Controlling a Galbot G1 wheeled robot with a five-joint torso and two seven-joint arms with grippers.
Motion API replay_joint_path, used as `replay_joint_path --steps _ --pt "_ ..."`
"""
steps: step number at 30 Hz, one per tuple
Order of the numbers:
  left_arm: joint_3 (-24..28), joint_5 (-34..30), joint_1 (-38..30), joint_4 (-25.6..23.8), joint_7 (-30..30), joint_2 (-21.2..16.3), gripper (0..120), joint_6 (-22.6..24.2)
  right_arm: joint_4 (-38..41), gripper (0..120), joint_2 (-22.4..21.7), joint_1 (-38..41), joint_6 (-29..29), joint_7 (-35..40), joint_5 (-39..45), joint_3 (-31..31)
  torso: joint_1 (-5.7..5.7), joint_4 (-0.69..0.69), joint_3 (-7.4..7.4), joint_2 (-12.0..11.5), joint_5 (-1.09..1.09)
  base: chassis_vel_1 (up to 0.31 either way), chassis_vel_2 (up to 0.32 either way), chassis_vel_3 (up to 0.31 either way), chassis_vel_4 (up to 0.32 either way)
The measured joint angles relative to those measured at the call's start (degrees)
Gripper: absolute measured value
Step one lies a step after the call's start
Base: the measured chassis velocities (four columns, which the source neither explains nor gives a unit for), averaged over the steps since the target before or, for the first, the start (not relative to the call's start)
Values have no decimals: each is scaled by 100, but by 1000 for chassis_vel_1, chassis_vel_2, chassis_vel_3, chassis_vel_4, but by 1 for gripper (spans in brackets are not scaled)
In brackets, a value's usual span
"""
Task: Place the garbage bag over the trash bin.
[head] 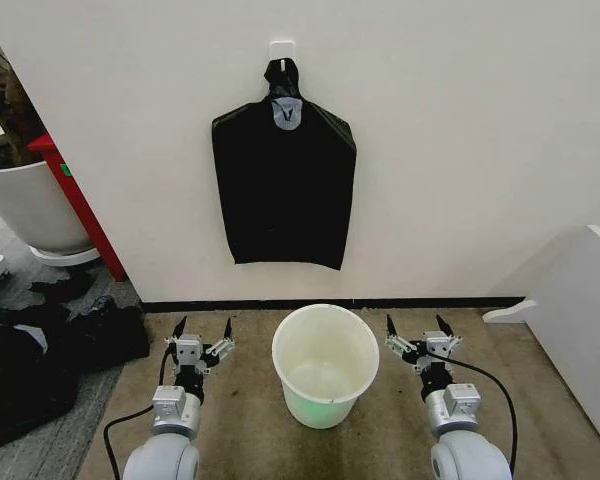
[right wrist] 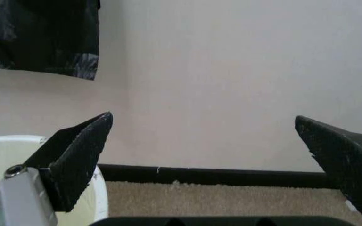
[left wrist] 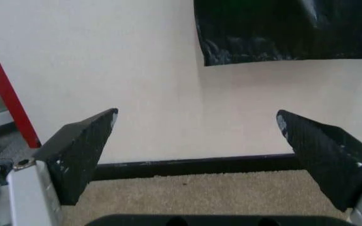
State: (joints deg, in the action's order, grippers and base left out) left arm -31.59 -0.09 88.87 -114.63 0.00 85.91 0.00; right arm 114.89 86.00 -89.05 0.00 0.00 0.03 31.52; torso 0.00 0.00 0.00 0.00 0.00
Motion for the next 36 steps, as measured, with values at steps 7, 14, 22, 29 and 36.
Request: replay_joint_path --steps 7,14,22,29,36 --pt "-390 -454 350 -541 -73 -209 100 94 912 100 195 -594 98 -41 168 24 0 1 0 0 -1 0 0 0 0" --pt "-963 -1134 864 -1353 -194 -519 100 250 1908 100 400 -1254 204 -100 362 51 0 -2 -1 1 -6 0 0 0 0" --pt "-1579 -1862 1417 -2225 -319 -856 100 414 2806 100 611 -1683 -190 -109 962 83 -1 -1 -2 1 -3 0 0 0 0" --pt "-2157 -2546 1941 -2893 -437 -1171 100 565 2854 100 612 -1699 -239 -109 1034 86 -1 0 -1 1 -1 0 0 0 0" --pt "-2350 -2772 2113 -2916 -480 -1277 100 621 2697 100 -116 -1178 -698 290 1897 62 -1 0 0 0 0 0 0 0 0"
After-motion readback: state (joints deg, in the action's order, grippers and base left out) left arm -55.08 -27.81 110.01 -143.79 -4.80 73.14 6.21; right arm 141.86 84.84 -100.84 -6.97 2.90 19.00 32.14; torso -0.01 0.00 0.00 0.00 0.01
